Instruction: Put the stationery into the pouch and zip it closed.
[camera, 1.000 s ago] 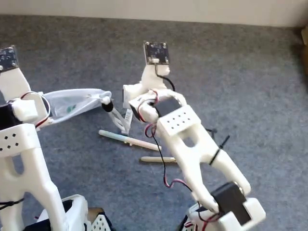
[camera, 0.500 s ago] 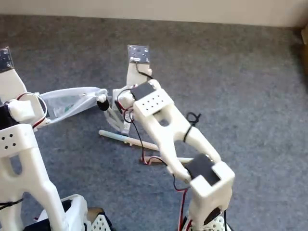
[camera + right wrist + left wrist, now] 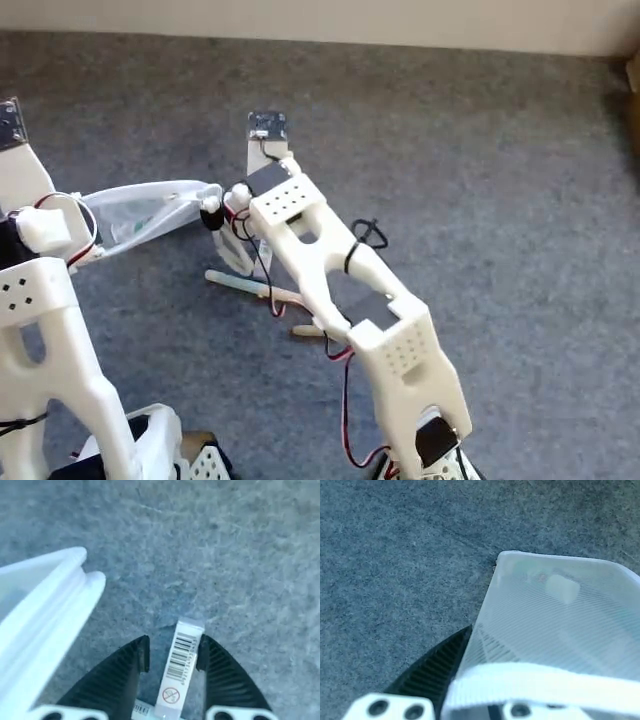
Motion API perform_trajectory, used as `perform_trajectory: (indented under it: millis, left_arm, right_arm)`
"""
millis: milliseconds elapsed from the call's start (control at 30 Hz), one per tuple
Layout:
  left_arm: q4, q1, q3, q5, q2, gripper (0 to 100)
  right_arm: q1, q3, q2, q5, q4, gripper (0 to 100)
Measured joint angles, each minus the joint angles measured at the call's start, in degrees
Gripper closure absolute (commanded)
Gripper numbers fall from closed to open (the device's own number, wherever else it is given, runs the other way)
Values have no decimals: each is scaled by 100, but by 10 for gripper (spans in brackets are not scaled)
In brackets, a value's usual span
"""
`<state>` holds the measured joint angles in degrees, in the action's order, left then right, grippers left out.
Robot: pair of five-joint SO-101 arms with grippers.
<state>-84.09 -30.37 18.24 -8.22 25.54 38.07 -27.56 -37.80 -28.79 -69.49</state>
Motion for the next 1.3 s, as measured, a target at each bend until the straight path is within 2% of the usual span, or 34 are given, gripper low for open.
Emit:
perform_trajectory:
  millis: [333,533,700,1133,1300]
  left_arm:
    - [0,0,0,0,0,994]
    - [0,0,0,0,0,994]
    - [0,0,0,-9,0,994]
    - [0,0,0,-9,0,994]
    - [0,0,0,-9,0,994]
  right_arm:
    - [0,-1433,-1002,-18,-993,851]
    - [0,-2374,-1415,-18,-1653,943]
    - [-35,-2910,-1767,-18,-1758,950]
    - [-114,-3147,-1899,-18,-1943,951]
    - [-220,-3543,-1916,246,-2462,951]
